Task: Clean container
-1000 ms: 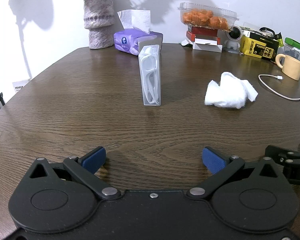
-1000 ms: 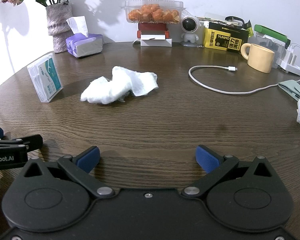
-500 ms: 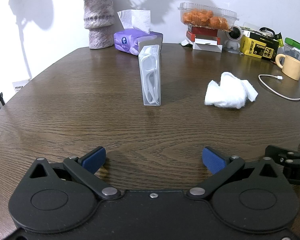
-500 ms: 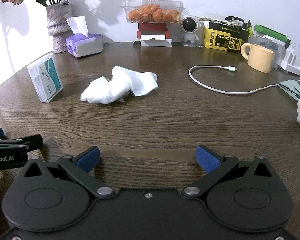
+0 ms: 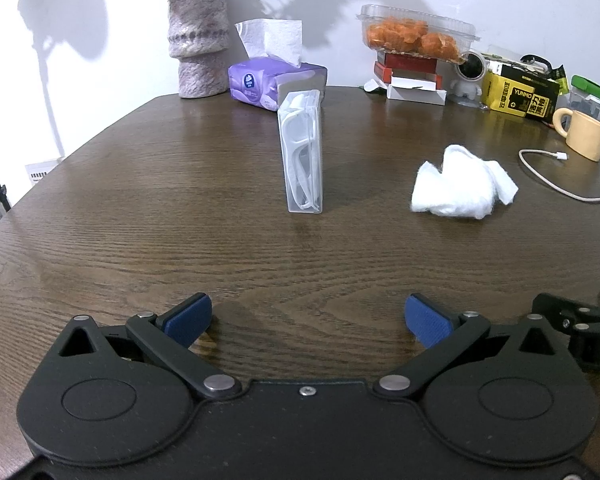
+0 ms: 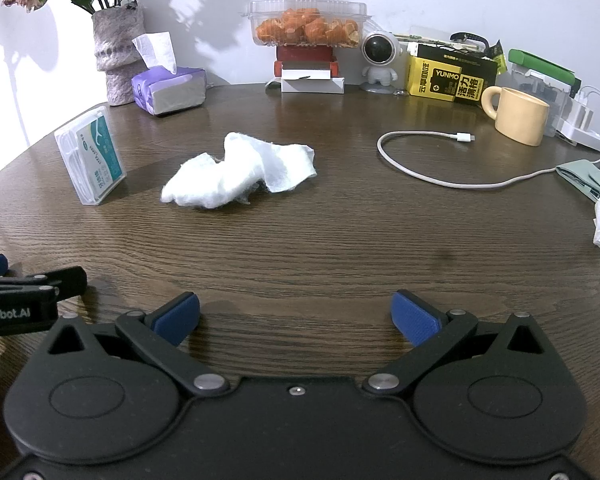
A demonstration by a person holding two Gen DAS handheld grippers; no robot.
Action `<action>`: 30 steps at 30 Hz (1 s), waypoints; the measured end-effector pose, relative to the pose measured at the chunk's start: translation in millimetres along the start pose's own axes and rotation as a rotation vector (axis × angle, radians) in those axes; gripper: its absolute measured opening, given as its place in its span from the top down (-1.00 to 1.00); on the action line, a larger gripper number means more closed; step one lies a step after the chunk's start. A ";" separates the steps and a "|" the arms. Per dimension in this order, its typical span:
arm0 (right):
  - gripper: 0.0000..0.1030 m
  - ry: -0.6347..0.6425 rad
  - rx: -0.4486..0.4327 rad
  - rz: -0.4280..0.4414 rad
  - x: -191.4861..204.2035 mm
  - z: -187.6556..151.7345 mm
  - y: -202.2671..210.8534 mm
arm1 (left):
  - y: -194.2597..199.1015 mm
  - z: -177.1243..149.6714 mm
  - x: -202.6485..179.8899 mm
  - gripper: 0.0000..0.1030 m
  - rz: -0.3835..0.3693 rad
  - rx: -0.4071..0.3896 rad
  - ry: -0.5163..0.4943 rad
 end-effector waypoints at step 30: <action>-1.00 -0.001 0.000 -0.001 0.0 0.2 0.0 | -0.9 0.5 0.1 -1.00 -0.001 0.001 0.000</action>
Point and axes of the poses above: each gripper's, at about its wrist camera, not at the fingertips, and y roughly against the way its jaws point, x to its left, z to its top, the point moved 9 cm from there along -y, roughly the way its jaws point, and after that the axes turned 12 degrees about y, right-handed, at the moved point
